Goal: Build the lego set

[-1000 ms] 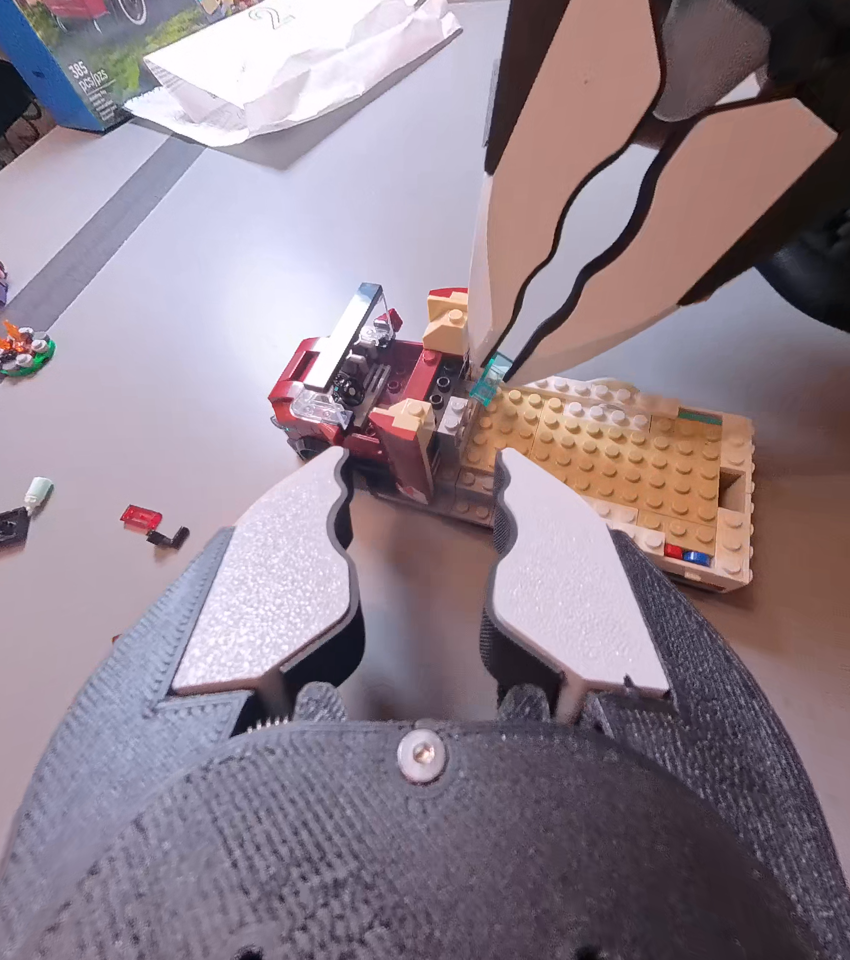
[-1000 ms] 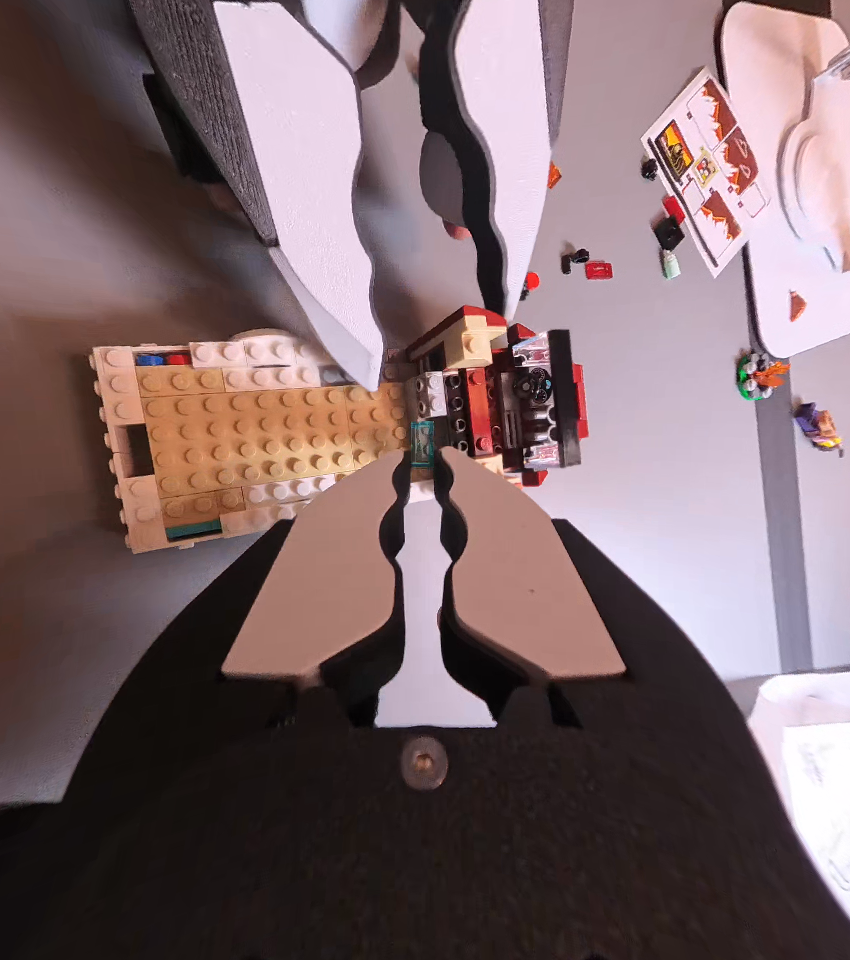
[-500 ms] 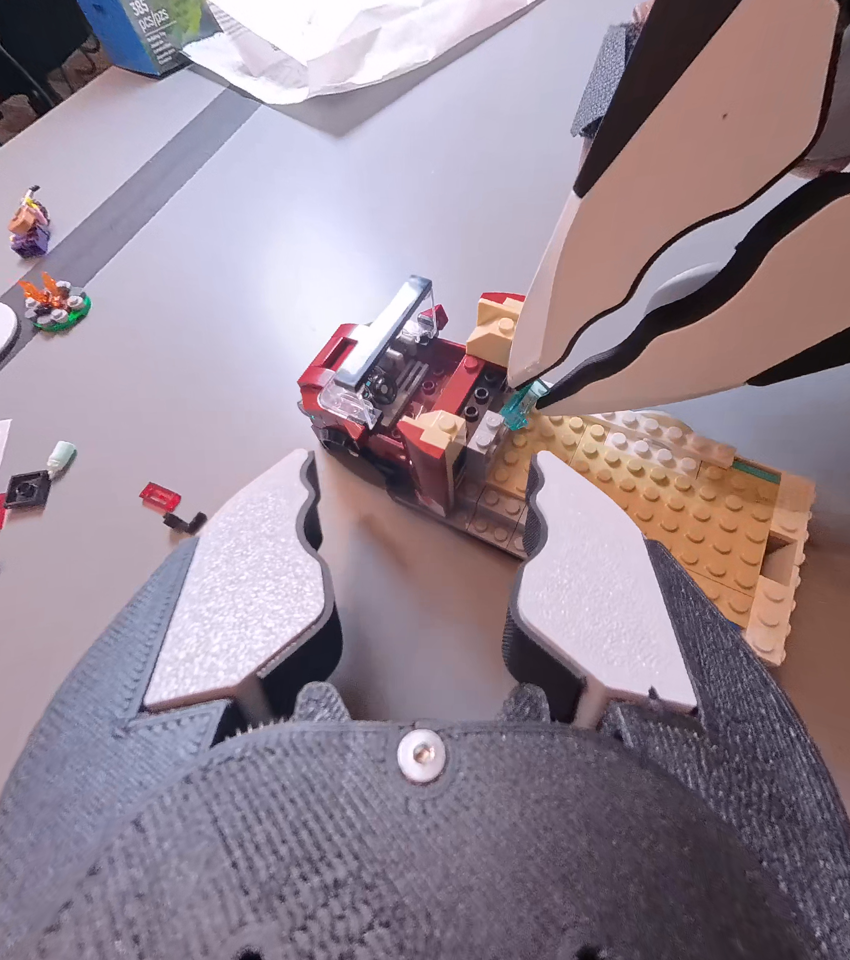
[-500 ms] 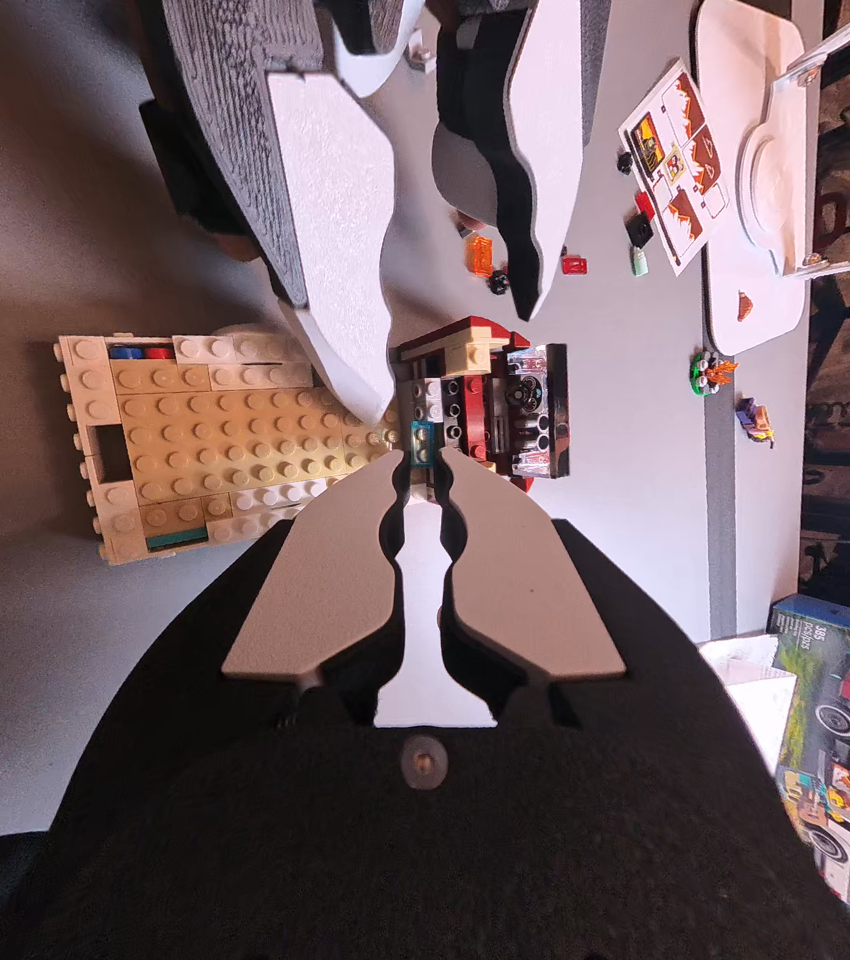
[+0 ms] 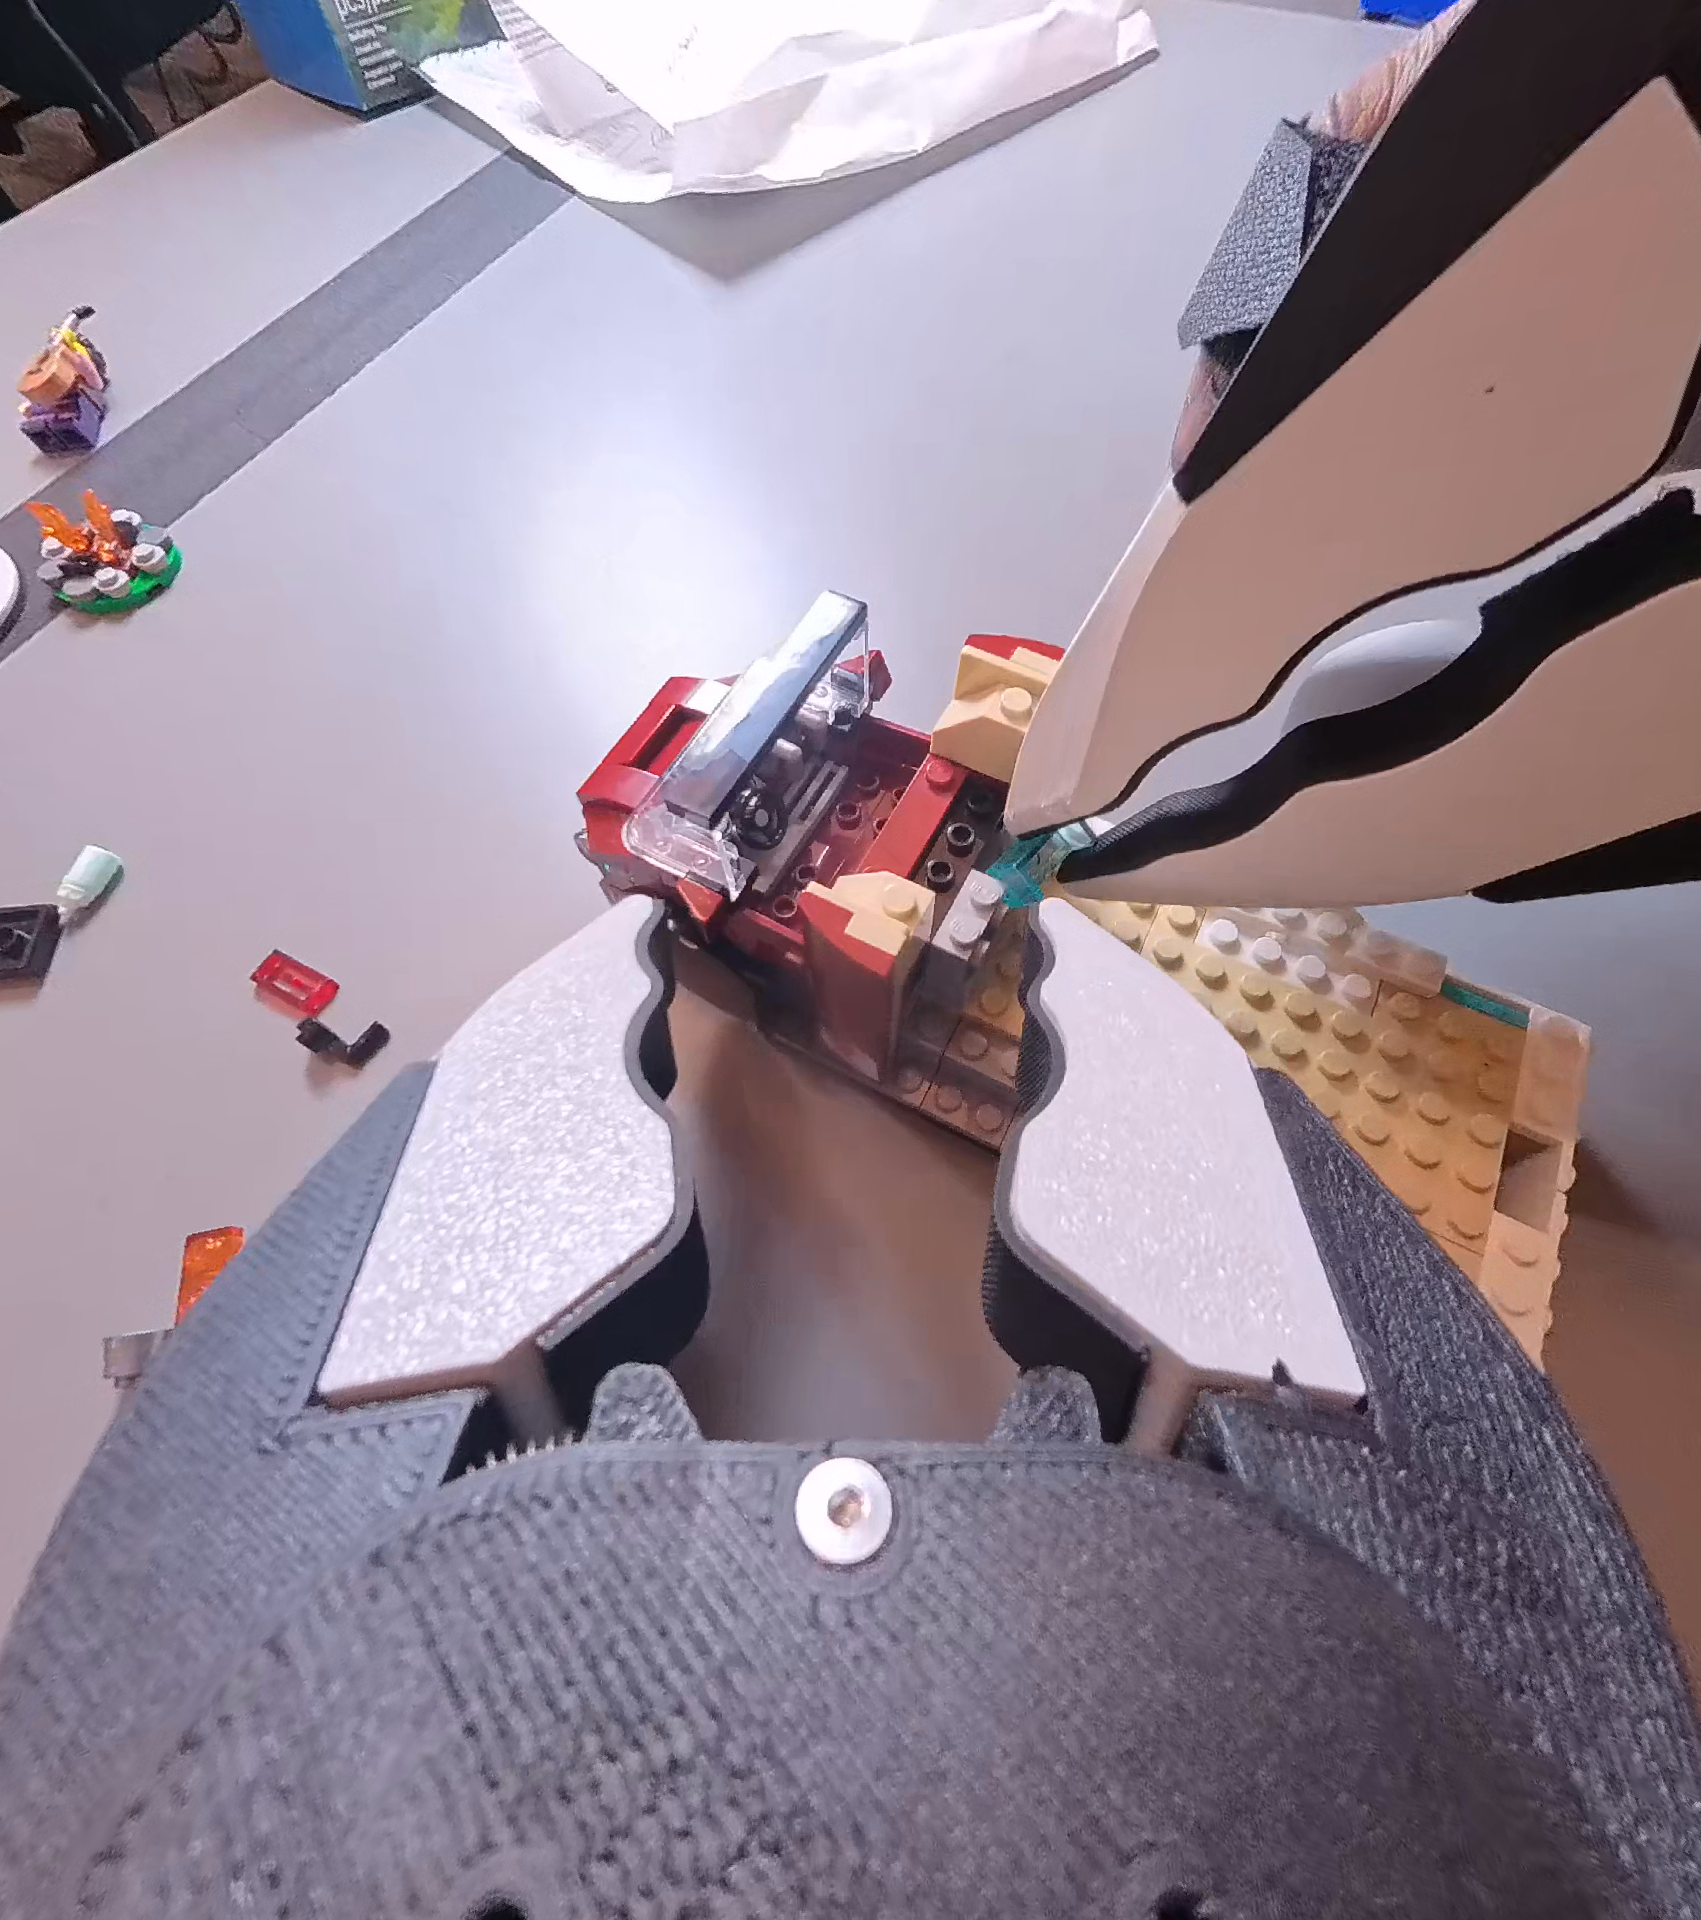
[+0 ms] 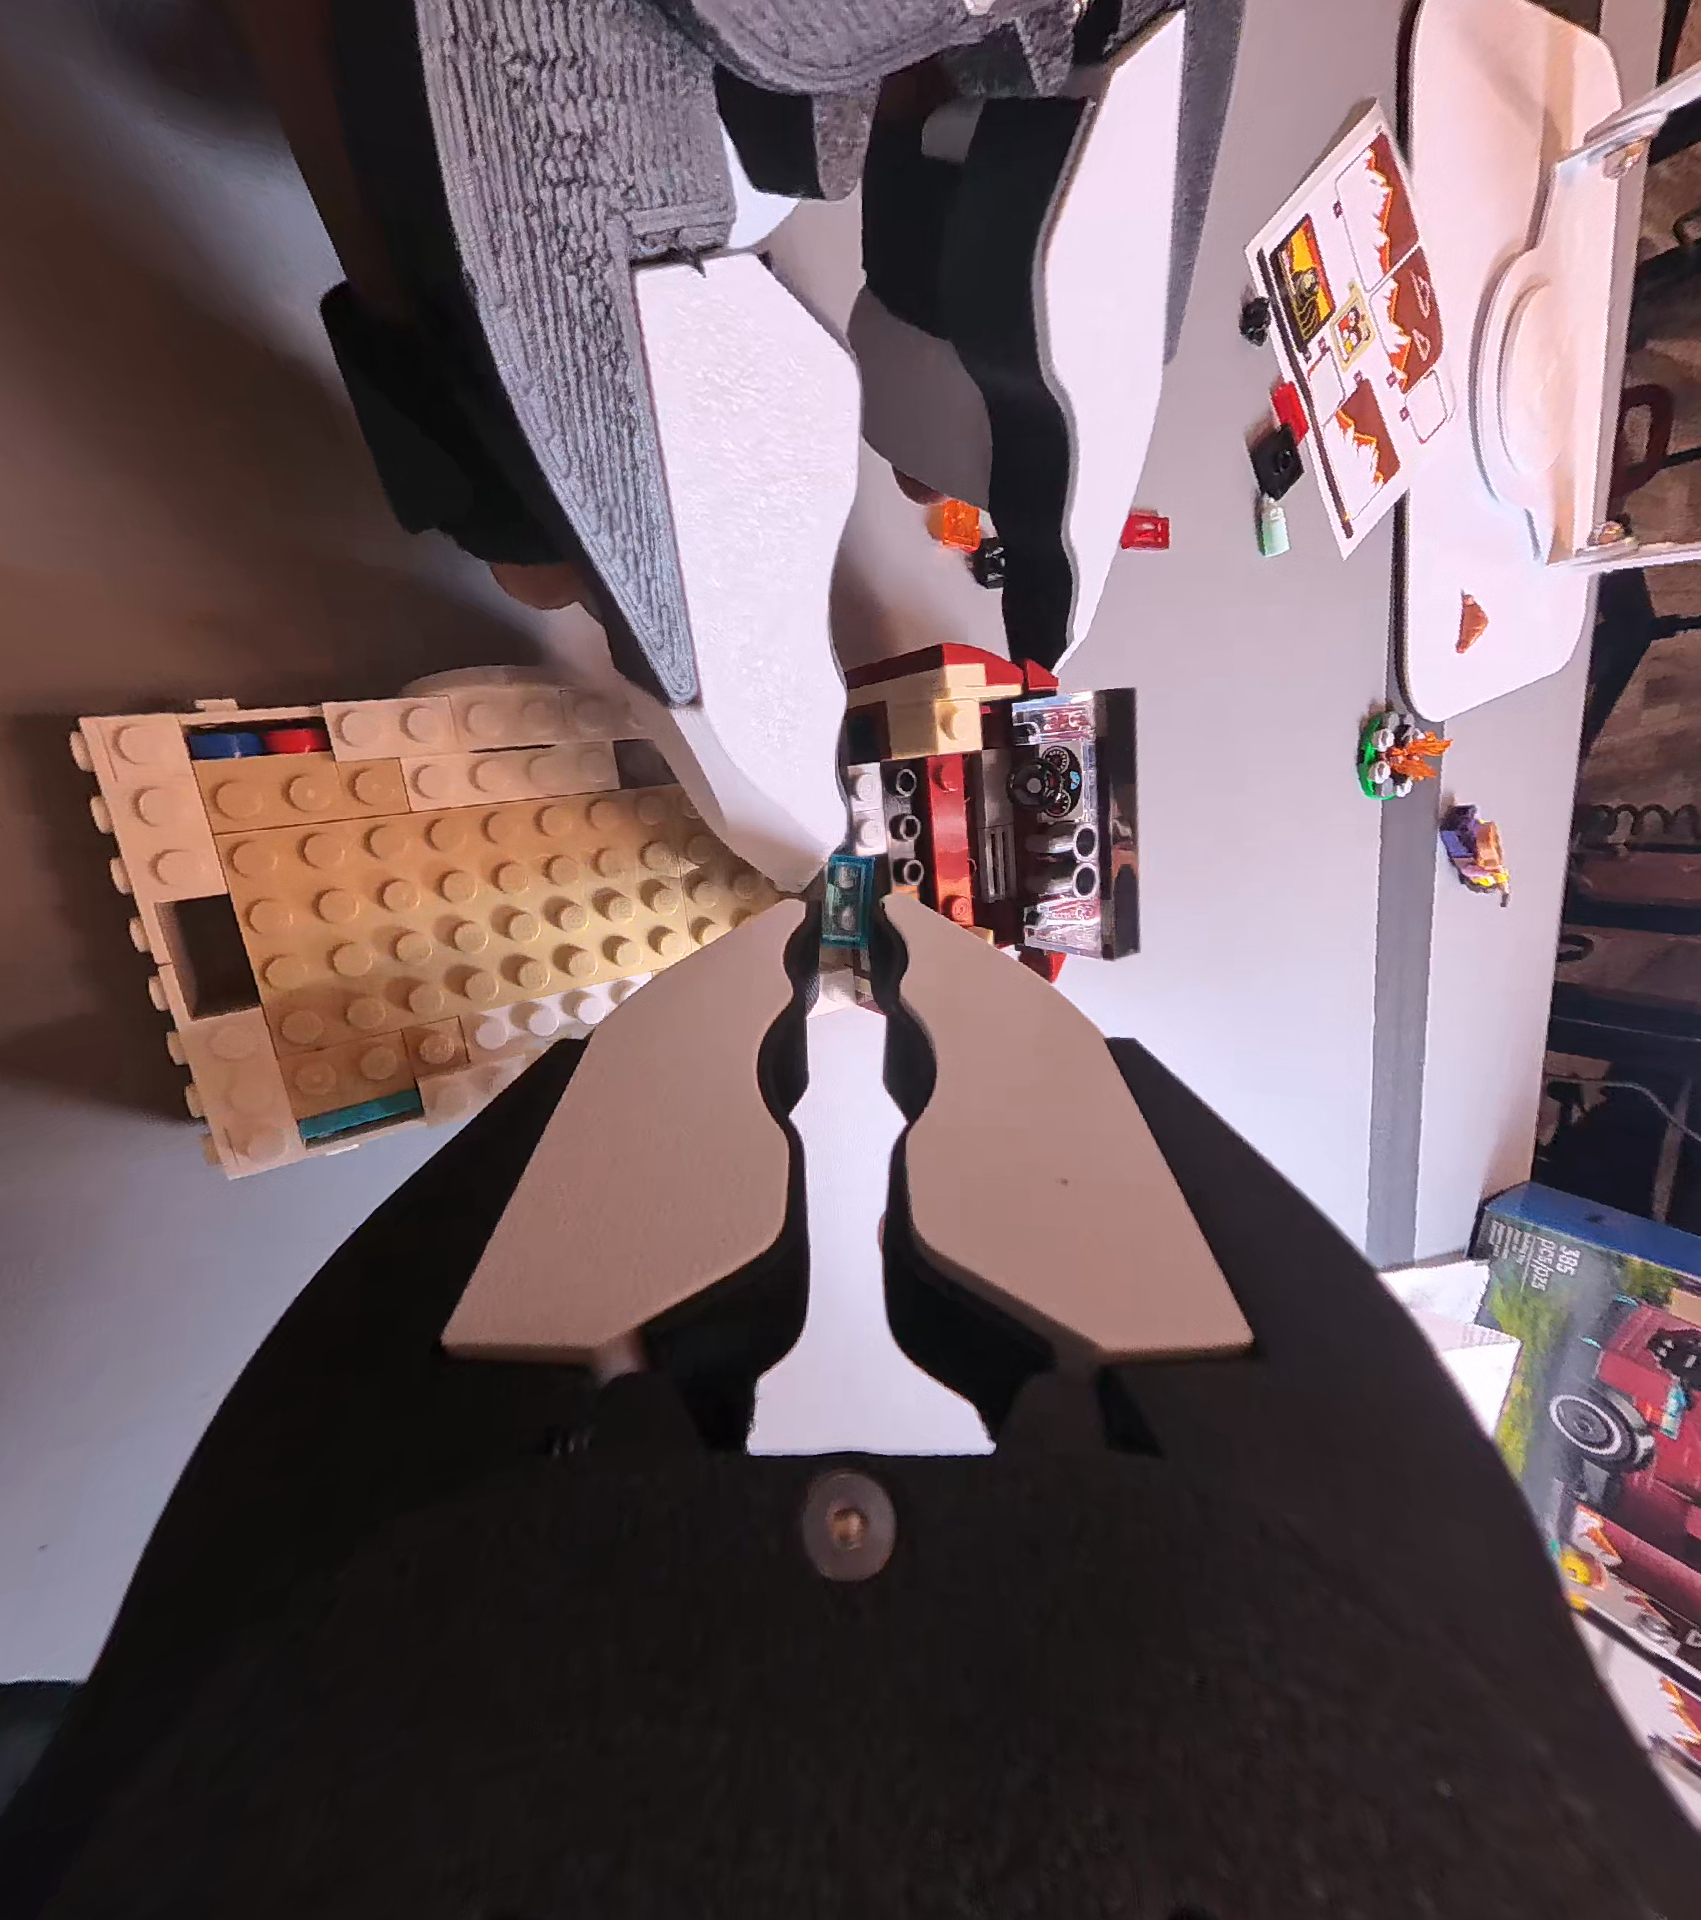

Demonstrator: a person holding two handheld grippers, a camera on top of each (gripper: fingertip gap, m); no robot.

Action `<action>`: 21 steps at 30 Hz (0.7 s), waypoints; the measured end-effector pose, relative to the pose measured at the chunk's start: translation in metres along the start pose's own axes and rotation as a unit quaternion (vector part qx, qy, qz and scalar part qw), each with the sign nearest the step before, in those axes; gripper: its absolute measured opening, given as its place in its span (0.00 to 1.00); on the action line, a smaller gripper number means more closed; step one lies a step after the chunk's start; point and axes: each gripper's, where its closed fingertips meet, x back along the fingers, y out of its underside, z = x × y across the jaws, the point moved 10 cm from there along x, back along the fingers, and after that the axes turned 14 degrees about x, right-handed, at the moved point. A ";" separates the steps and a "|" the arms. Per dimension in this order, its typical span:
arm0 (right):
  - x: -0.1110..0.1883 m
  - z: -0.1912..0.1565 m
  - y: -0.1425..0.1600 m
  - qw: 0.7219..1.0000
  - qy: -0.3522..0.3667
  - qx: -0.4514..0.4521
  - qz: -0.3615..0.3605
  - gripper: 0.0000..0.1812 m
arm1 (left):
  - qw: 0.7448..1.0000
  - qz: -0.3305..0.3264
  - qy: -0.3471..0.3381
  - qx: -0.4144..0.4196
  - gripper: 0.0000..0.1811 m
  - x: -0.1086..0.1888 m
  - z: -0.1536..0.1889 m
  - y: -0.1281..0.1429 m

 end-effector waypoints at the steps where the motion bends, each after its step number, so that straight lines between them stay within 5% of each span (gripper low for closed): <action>1: -0.001 -0.001 0.000 1.000 0.002 0.004 -0.002 0.05 | 1.000 -0.001 -0.003 -0.002 0.35 0.000 0.000 0.000; 21: -0.002 0.003 0.000 0.997 0.021 0.067 0.015 0.04 | 1.000 -0.005 -0.005 -0.002 0.33 -0.001 0.001 0.001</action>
